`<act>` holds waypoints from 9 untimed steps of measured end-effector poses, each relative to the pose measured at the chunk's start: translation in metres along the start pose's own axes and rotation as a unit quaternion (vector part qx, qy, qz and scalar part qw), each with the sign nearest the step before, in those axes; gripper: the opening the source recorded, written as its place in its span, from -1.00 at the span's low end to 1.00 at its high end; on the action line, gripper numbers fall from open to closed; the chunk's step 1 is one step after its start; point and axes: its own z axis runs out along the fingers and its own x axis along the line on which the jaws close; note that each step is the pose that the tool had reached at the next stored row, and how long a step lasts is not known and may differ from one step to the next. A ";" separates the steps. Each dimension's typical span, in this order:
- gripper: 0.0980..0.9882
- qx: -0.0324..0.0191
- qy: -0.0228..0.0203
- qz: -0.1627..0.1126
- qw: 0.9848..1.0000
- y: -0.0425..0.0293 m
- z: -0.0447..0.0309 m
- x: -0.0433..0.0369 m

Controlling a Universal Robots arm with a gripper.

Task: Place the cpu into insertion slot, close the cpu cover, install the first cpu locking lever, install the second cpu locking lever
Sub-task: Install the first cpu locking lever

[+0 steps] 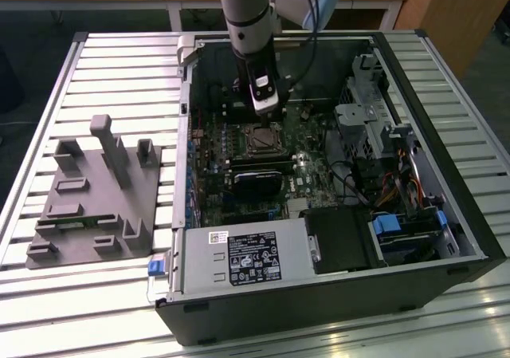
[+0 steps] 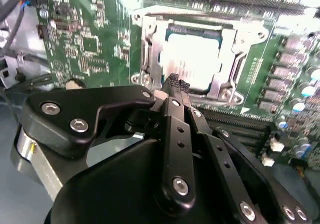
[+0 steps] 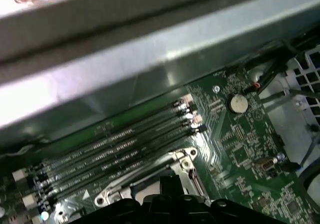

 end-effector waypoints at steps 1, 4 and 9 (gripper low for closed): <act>-0.98 0.003 0.000 -0.001 1.000 -0.0011 -0.0001 -0.0006; -0.98 0.011 0.003 -0.002 1.000 -0.0044 -0.0001 -0.0026; -0.98 0.024 0.020 -0.002 1.000 -0.0105 -0.0003 -0.0069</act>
